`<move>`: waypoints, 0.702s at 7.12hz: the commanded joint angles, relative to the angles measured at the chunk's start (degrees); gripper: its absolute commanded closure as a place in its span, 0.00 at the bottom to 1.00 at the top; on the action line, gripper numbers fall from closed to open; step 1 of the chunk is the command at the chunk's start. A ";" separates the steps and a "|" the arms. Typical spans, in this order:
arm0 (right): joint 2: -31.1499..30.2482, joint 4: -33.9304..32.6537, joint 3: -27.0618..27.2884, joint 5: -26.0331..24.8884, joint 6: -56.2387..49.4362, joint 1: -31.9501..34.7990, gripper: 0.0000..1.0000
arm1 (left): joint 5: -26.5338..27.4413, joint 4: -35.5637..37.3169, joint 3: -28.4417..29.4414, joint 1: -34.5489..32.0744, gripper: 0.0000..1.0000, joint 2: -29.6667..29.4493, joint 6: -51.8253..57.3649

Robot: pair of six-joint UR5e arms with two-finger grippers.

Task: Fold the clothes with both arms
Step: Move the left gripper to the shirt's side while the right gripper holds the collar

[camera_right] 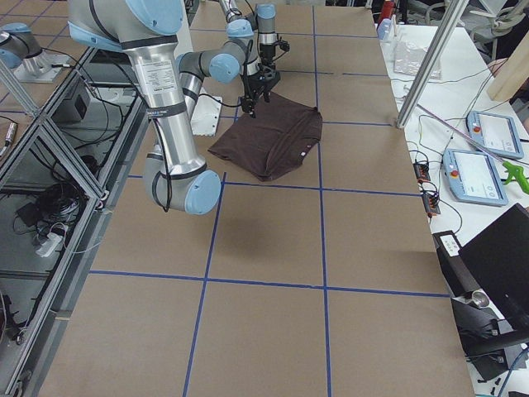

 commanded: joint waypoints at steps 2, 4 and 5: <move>0.29 1.47 -3.07 -0.04 -1.96 0.87 0.00 | 4.48 5.91 4.14 1.75 0.34 -4.97 -0.13; 0.29 1.47 -3.70 -0.13 -1.96 0.87 0.00 | 4.67 6.00 6.37 1.75 0.34 -5.44 -0.04; 0.29 1.47 -3.79 -0.22 -1.96 0.87 0.00 | 4.67 7.30 6.11 1.84 0.35 -5.25 -0.04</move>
